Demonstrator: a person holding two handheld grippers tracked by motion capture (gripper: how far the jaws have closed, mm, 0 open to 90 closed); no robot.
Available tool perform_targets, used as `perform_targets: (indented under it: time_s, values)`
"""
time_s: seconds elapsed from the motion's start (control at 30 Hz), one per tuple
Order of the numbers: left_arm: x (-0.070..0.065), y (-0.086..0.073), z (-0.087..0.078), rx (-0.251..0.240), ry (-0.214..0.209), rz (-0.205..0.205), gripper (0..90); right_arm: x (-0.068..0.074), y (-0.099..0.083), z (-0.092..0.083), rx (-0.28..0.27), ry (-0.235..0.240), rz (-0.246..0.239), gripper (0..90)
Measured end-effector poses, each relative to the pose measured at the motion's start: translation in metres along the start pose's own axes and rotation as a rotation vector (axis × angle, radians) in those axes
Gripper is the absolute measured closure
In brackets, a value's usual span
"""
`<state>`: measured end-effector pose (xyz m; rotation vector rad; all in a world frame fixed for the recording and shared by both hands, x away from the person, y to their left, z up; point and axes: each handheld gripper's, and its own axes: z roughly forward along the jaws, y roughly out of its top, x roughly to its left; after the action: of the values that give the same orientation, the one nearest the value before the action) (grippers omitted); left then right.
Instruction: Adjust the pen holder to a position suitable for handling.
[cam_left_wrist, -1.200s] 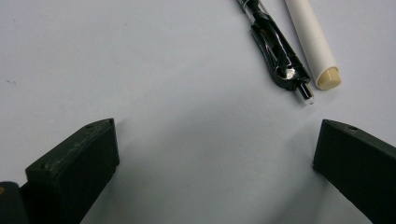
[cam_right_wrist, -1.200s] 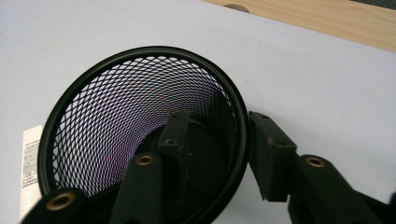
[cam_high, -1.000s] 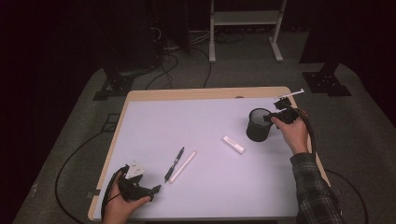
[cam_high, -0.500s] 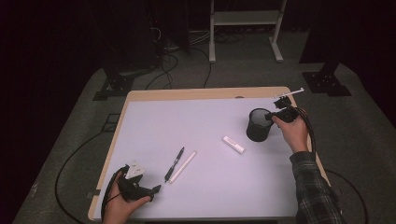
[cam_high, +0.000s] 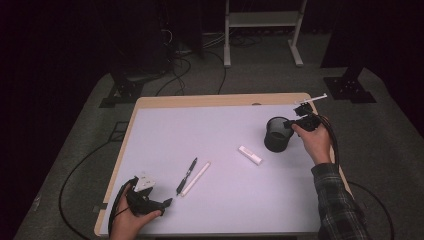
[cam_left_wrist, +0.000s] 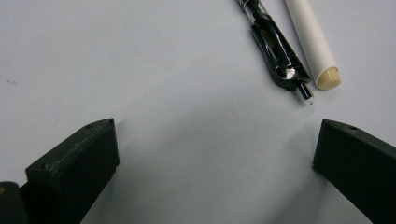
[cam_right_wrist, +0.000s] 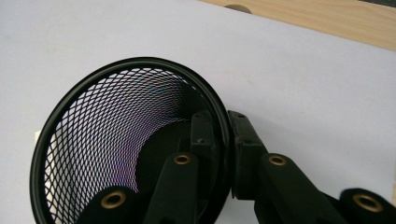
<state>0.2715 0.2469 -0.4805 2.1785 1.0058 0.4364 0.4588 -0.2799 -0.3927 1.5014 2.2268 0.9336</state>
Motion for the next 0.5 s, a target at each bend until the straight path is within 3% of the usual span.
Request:
perform_targets:
  time_s: [0.5]
  values:
    - [0.000,0.000,0.000,-0.001,0.000,0.000,0.0,0.010,-0.002,-0.025,-0.026,0.012,-0.027,81.2]
